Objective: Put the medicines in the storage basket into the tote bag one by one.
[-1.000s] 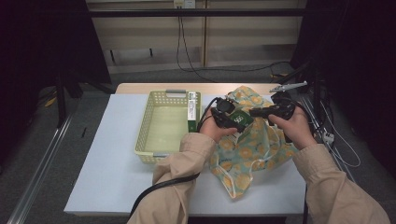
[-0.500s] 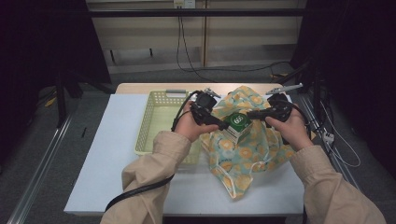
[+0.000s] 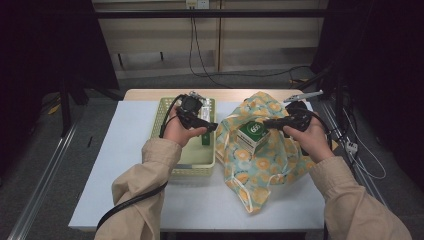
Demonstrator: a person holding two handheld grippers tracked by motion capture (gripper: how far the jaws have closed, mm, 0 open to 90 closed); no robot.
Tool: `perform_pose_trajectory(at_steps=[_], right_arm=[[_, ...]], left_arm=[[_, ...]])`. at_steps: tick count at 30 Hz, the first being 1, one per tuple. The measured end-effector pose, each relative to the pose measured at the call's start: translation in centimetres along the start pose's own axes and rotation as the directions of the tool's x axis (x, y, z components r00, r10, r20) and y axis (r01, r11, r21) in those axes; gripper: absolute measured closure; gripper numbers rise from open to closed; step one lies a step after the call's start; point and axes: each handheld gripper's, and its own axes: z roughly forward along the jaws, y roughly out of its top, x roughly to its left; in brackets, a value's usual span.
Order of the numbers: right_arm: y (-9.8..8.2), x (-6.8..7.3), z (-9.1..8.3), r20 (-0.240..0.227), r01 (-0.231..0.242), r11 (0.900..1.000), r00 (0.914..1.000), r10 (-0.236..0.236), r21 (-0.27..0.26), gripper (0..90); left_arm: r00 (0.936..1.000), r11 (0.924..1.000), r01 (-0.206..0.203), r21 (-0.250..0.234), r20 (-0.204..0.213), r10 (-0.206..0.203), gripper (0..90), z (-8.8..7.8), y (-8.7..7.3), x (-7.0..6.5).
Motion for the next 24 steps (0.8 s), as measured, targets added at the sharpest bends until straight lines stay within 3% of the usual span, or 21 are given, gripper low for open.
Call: perform_pose_trajectory(at_steps=[4, 9, 10, 11, 19, 21, 24], right_arm=[[0.0, 0.0, 0.1, 0.0, 0.003, 1.0, 1.0, -0.003, 0.004, 90.0], [-0.1, -0.1, -0.1, -0.001, 0.001, 1.0, 1.0, -0.001, -0.001, 90.0], [-0.1, -0.1, -0.1, -0.002, 0.002, 1.0, 1.0, -0.002, 0.0, 90.0], [-0.1, -0.2, -0.2, 0.001, 0.001, 1.0, 1.0, -0.001, 0.001, 90.0], [-0.6, -0.5, -0.1, 0.001, -0.009, 1.0, 1.0, 0.009, -0.002, 90.0], [-0.6, -0.5, -0.1, 0.002, -0.008, 1.0, 1.0, 0.008, -0.003, 90.0], [-0.6, -0.4, -0.2, 0.009, -0.004, 1.0, 1.0, 0.004, -0.002, 90.0]], left_arm=[[0.999, 0.9997, 0.022, 0.011, -0.039, -0.022, 12.5, 1.0, -0.7, 0.8], [0.9972, 0.998, 0.061, 0.018, -0.045, -0.06, 16.4, 1.8, -1.3, 1.4], [0.9954, 0.9979, 0.064, 0.008, -0.072, -0.063, 18.1, 1.8, -1.4, 1.4], [0.9966, 0.9979, 0.064, 0.011, -0.052, -0.064, 22.4, 1.7, -1.4, 1.6], [0.9954, 0.9956, 0.089, 0.03, -0.04, -0.087, 43.8, 1.4, -1.4, 1.5], [0.9942, 0.9961, 0.077, 0.042, -0.078, -0.074, 45.1, 1.2, -1.4, 1.4], [0.9915, 0.995, 0.089, 0.044, -0.098, -0.085, 46.5, 1.4, -1.6, 1.7]])
